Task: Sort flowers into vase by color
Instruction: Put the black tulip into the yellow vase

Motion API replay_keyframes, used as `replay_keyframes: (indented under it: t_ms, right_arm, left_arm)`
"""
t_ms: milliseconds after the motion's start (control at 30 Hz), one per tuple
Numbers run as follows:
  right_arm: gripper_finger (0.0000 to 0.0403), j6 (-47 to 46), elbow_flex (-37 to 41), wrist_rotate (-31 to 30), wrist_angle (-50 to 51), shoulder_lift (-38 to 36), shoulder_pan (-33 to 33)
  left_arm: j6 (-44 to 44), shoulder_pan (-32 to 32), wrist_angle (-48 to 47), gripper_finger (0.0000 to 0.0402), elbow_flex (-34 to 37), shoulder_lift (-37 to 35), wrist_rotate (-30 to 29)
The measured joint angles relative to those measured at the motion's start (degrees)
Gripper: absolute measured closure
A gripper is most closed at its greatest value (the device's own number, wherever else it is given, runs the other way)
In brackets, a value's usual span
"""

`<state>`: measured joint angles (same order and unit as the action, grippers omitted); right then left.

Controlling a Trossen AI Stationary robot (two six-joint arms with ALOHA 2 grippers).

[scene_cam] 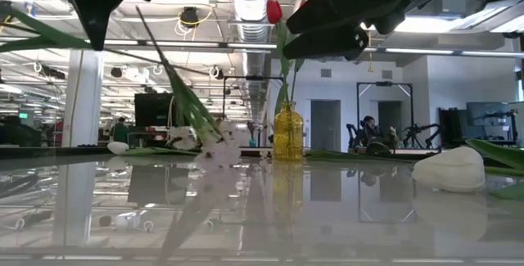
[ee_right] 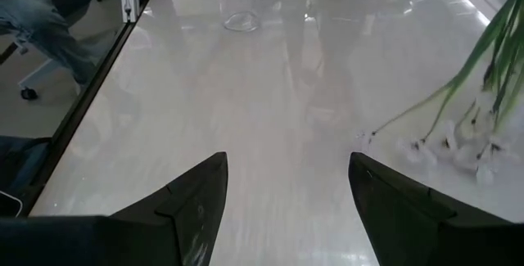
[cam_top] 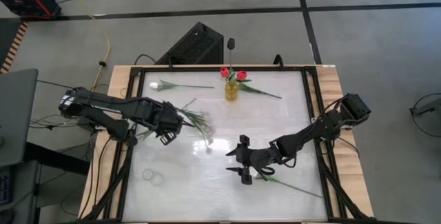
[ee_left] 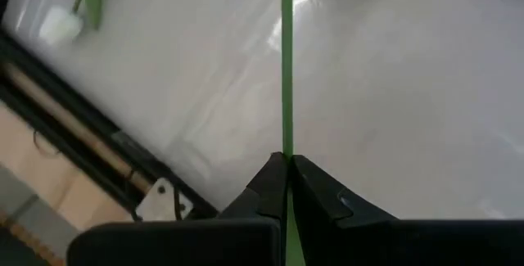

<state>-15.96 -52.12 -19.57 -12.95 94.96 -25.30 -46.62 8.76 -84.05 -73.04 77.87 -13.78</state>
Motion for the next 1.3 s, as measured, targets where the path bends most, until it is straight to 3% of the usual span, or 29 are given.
replay_keyframes:
  t_ms: [300, 467, 767, 1033, 1300]
  right_arm:
    - [0.0121, 1.5, 0.0, 0.0, 0.1, 0.0, 0.5]
    - [0.0121, 1.5, 0.0, 0.1, 0.2, 0.0, 0.7]
    - [0.0121, 1.0, 0.0, 0.1, -0.1, 0.0, 1.5]
    - [0.0121, 1.0, 0.0, 0.1, -0.4, 0.0, 1.3]
    - [0.0121, 0.9, 0.0, 0.2, 1.8, 0.0, 1.3]
  left_arm:
    - [12.4, 3.0, 5.1, 0.0401, -0.2, 0.1, -0.7]
    - [8.9, 1.1, -3.9, 0.0401, 0.1, 1.8, 4.5]
    - [22.8, 1.2, 3.2, 0.0401, -1.0, 9.9, 14.3]
    - [27.9, 0.9, -5.8, 0.0401, -6.4, 20.1, 7.8]
    - [28.9, -0.2, -5.9, 0.0401, -11.6, 21.4, 3.9]
